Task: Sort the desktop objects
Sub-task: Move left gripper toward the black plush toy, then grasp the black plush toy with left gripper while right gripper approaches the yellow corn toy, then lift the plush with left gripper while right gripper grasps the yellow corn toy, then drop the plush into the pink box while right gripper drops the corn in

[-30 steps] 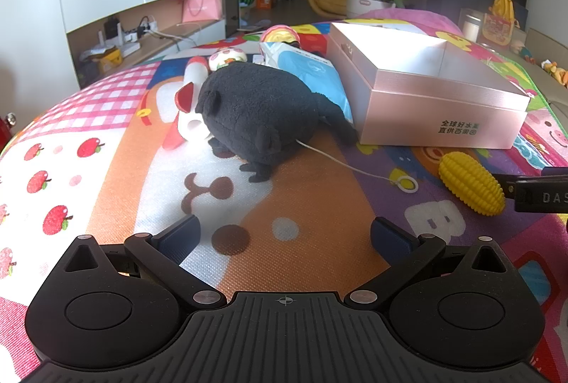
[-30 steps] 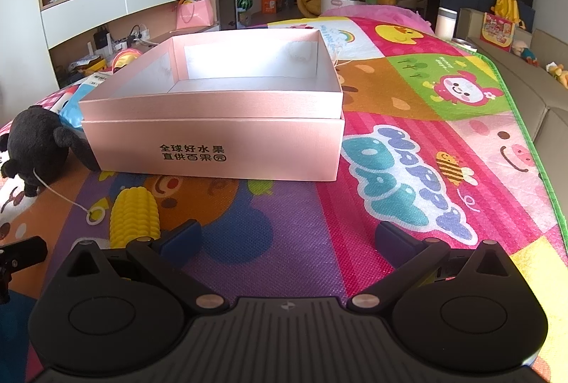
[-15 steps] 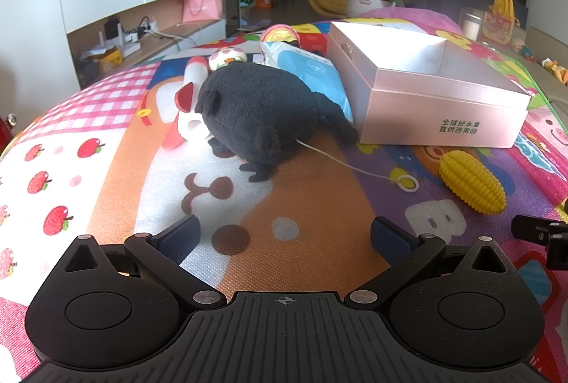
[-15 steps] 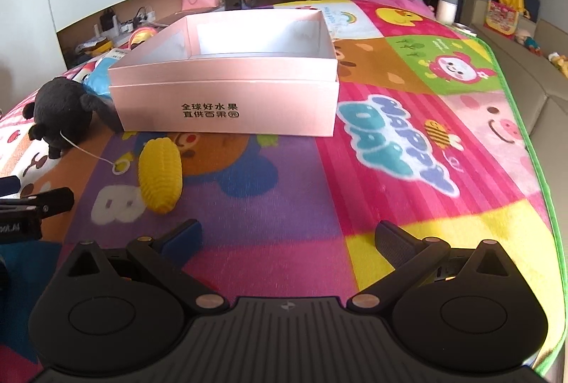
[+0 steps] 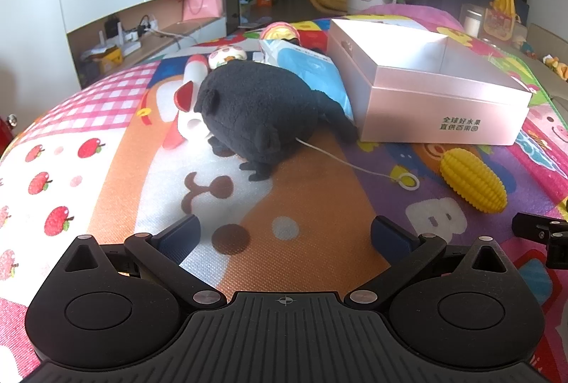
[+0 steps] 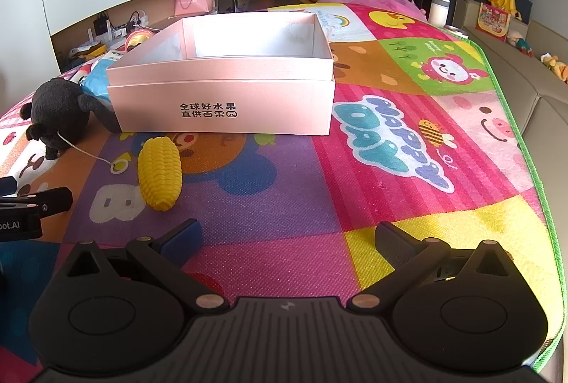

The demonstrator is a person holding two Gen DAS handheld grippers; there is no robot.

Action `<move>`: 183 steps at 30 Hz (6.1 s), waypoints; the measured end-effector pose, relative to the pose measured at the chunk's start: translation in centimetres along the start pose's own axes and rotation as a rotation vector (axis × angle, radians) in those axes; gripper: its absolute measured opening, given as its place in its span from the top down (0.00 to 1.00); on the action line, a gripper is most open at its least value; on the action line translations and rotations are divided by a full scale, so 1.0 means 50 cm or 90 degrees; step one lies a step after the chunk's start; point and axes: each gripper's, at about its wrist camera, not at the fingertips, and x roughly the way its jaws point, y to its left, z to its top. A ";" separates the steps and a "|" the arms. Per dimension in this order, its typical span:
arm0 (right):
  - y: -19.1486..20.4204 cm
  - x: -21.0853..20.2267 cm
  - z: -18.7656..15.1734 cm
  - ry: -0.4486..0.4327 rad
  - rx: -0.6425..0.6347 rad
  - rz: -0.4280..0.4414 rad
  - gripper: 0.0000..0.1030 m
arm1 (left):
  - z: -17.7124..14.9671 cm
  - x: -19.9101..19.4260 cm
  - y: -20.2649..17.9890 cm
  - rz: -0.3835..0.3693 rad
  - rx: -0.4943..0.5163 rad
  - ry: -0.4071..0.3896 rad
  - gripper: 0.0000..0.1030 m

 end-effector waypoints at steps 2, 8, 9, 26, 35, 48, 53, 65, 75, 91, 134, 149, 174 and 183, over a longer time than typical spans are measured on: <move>0.000 -0.001 -0.002 -0.002 0.001 0.000 0.00 | 0.000 0.000 0.000 0.000 0.001 0.000 0.00; 0.002 -0.001 -0.004 -0.009 0.006 -0.004 0.00 | 0.000 0.000 0.001 -0.001 -0.001 -0.002 0.00; 0.003 -0.001 -0.004 -0.009 0.005 -0.005 0.00 | 0.000 0.000 0.000 0.000 -0.001 -0.003 0.00; 0.008 -0.005 -0.001 -0.012 -0.022 -0.003 0.00 | 0.025 -0.023 0.031 -0.002 -0.030 0.008 0.00; 0.094 -0.009 0.031 -0.034 -0.141 0.078 0.07 | 0.033 -0.049 0.056 0.019 -0.030 0.002 0.00; 0.054 0.005 0.038 -0.069 -0.070 0.023 0.03 | 0.040 -0.038 0.047 0.000 -0.011 -0.037 0.00; 0.036 0.007 0.032 -0.073 -0.042 0.027 0.00 | 0.091 -0.027 0.031 0.011 0.040 -0.099 0.00; 0.008 0.044 0.043 -0.017 0.022 0.040 0.00 | 0.137 0.073 -0.019 0.056 0.097 -0.084 0.11; 0.007 0.041 0.041 -0.020 0.028 0.042 0.00 | 0.115 -0.061 0.041 -0.204 -0.045 -0.061 0.14; 0.018 0.043 0.040 -0.013 0.012 0.023 0.00 | 0.032 -0.109 0.176 -0.109 -0.076 -0.052 0.01; 0.131 0.028 0.069 -0.082 -0.114 0.121 0.13 | -0.041 -0.102 0.084 -0.118 0.004 0.014 0.00; 0.131 0.059 0.096 -0.028 -0.008 0.071 0.36 | -0.022 -0.117 0.054 -0.072 0.002 -0.024 0.00; -0.080 -0.200 0.076 -0.124 -0.044 0.115 0.36 | 0.193 -0.134 -0.114 -0.173 0.230 -0.225 0.34; -0.093 -0.137 0.137 -0.151 -0.036 0.069 0.36 | 0.304 0.065 -0.264 -0.068 0.441 -0.288 0.23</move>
